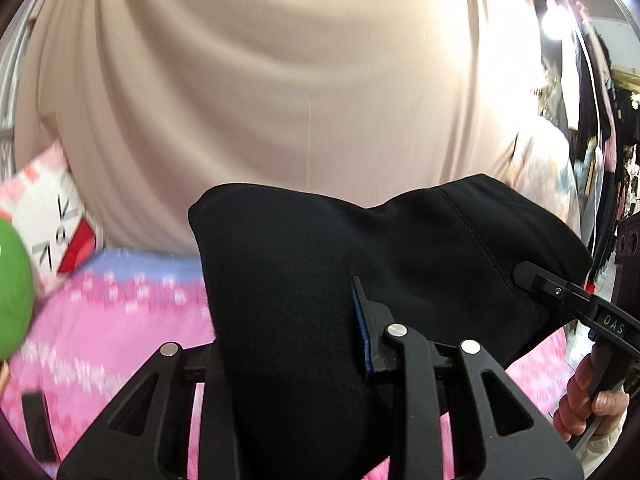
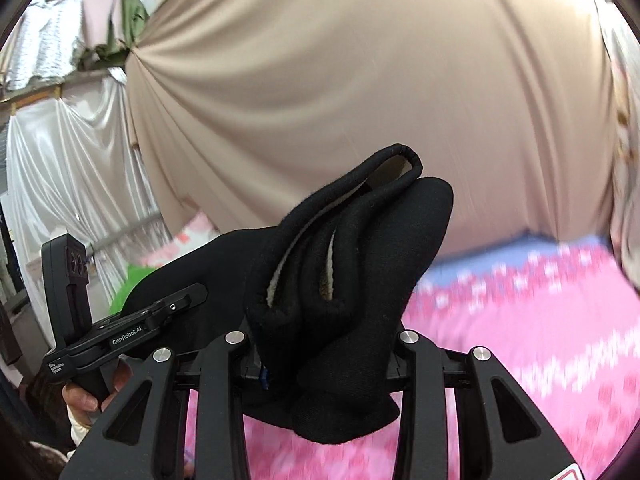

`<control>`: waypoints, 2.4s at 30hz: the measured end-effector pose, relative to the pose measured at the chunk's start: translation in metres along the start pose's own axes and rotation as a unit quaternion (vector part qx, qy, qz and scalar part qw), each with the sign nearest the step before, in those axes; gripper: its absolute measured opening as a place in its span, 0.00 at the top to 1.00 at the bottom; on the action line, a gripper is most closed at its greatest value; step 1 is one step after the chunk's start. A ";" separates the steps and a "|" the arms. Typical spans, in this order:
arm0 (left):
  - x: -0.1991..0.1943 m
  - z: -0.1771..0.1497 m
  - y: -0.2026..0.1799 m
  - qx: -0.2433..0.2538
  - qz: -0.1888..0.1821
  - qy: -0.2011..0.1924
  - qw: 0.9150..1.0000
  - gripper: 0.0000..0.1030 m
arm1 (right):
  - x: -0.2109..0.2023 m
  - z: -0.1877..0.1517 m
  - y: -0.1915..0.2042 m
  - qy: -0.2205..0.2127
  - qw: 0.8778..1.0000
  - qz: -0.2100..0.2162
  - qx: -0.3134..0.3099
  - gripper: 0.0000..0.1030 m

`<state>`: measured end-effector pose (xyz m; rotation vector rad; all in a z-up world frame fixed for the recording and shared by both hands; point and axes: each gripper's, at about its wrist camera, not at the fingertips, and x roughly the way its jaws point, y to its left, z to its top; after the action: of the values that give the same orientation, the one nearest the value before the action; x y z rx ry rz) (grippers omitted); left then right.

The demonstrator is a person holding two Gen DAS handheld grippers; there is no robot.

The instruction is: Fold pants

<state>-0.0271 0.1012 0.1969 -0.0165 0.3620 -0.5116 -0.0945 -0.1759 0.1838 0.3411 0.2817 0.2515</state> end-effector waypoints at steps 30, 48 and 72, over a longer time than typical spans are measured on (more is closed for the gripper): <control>0.358 -0.095 0.103 -0.018 0.052 0.160 0.986 0.51 | 0.308 -0.085 -0.256 0.201 0.959 -0.126 0.158 0.46; 0.414 -0.076 0.101 -0.042 0.089 0.231 0.968 0.27 | 0.406 -0.057 -0.269 0.225 0.956 -0.169 0.083 1.00; 0.242 -0.071 0.042 -0.002 0.161 0.201 0.966 0.11 | 0.224 -0.097 -0.158 0.183 0.954 -0.239 -0.002 0.79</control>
<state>0.1643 0.0271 0.0450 0.1421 0.7503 -0.1876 0.1141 -0.2269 -0.0119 0.2116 0.7178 -0.1662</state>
